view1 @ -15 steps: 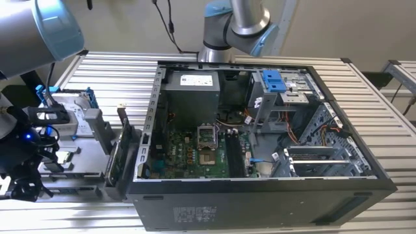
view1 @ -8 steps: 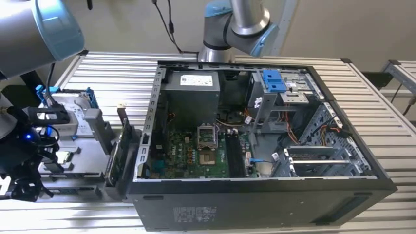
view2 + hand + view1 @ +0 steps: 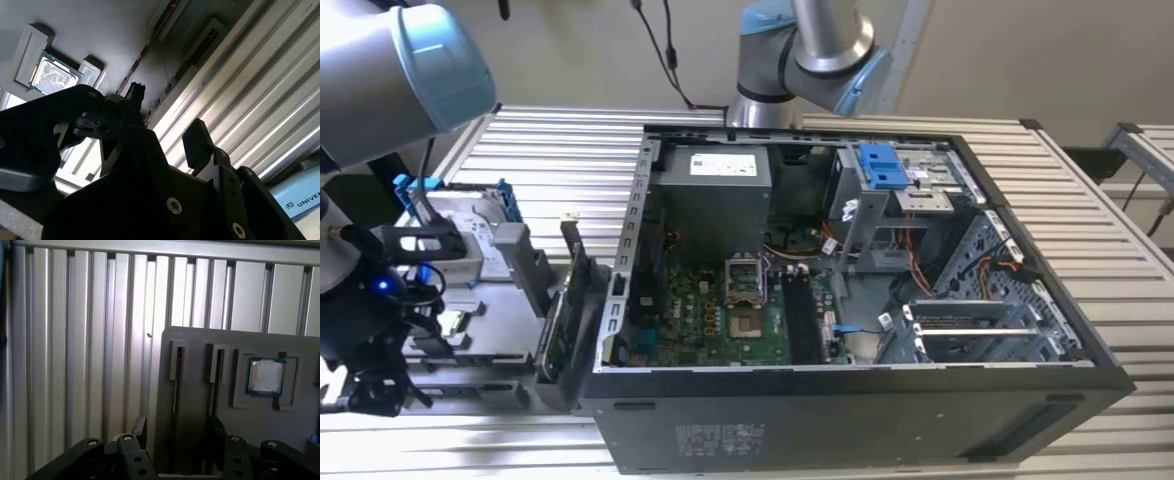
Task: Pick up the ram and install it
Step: 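Pick up the ram and move it above insertion slot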
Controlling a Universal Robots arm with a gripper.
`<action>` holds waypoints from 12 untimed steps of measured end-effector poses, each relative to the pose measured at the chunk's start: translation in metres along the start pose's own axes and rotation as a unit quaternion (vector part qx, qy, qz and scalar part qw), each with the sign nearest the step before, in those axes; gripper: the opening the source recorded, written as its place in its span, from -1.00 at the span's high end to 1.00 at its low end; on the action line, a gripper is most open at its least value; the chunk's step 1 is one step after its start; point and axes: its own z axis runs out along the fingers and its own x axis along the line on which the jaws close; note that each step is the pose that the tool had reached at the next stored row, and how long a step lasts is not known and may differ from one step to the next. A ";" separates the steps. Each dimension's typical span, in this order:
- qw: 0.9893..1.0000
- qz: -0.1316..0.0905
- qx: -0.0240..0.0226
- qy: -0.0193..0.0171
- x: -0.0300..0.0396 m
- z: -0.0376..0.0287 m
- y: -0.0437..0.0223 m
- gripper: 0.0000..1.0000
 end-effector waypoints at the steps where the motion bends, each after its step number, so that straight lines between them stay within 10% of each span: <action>1: 1.000 0.000 0.000 0.000 0.0001 0.0013 0.0001 -0.18; 12: 1.000 0.000 0.000 0.001 0.0003 0.0118 0.0003 -0.18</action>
